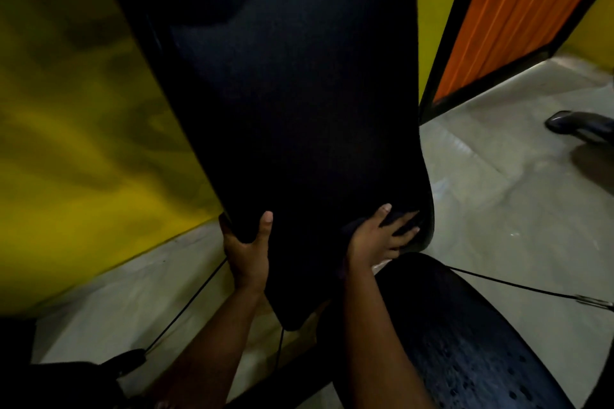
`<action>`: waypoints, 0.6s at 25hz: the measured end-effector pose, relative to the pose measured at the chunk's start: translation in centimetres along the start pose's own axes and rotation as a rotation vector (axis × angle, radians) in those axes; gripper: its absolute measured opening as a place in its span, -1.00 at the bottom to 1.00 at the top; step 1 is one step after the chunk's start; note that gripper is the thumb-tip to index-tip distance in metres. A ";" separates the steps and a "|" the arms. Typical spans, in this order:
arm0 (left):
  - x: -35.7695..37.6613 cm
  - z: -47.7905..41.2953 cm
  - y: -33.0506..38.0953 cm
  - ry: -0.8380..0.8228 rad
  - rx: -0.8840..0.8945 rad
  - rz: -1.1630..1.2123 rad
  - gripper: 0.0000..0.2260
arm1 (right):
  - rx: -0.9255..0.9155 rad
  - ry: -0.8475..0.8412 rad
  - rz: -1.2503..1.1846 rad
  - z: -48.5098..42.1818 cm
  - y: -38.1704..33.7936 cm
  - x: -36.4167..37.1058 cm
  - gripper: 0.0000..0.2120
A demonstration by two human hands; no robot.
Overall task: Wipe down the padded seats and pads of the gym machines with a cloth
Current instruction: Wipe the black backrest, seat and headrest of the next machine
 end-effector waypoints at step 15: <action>-0.4 -5.4 15.4 -0.028 0.146 0.099 0.06 | -0.837 -0.164 0.215 10.9 -20.5 0.9 -0.43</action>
Point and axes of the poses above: each hand's wrist, its own z-axis away from the middle knuckle, its own x-axis out of the palm, y = z × x, the point moved 10 cm from there along -z, towards the middle knuckle, and after that the axes turned 2 degrees about -z, right-handed, at the moved point
